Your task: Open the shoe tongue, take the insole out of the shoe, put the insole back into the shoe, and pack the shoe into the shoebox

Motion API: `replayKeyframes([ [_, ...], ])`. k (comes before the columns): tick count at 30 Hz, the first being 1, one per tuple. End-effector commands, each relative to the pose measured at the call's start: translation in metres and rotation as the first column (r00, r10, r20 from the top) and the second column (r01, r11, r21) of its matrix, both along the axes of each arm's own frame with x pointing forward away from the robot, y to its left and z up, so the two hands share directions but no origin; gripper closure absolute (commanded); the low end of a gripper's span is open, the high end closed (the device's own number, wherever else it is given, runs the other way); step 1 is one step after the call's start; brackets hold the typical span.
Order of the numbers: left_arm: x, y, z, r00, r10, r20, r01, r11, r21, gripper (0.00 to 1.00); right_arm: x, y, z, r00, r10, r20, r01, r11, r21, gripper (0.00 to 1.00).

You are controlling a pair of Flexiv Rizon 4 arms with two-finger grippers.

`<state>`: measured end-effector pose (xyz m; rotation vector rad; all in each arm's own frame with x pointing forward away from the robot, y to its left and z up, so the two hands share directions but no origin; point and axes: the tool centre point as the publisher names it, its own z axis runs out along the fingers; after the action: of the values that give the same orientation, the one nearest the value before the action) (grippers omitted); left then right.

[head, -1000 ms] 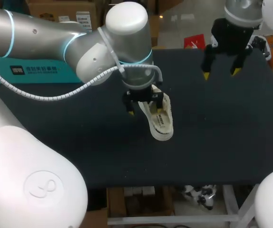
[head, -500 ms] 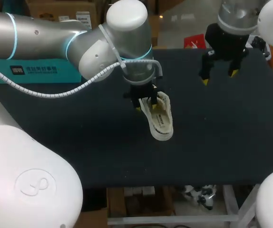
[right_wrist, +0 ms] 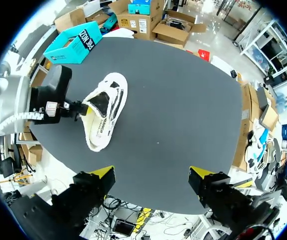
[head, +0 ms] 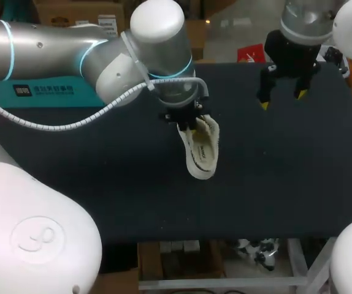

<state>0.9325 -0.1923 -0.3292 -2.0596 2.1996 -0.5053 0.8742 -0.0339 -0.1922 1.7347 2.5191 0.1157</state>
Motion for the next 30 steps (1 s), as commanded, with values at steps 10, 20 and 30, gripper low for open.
replayKeyframes([
  [10,0.03,0.063,0.105,0.88,-0.423,0.215,0.413,0.906,0.091,1.0,0.0,0.0,0.001,1.0,-0.001,-0.001,0.001,1.0,-0.001,0.0],
  [20,0.073,0.124,0.217,0.594,-0.745,0.304,0.668,0.667,0.329,1.0,0.0,0.0,0.001,1.0,-0.001,-0.001,0.001,1.0,-0.001,0.0],
  [30,0.082,0.182,0.268,0.498,-0.826,0.264,0.69,0.562,0.456,1.0,0.003,0.002,0.016,0.988,0.157,-0.005,-0.157,0.981,-0.116,0.0],
])
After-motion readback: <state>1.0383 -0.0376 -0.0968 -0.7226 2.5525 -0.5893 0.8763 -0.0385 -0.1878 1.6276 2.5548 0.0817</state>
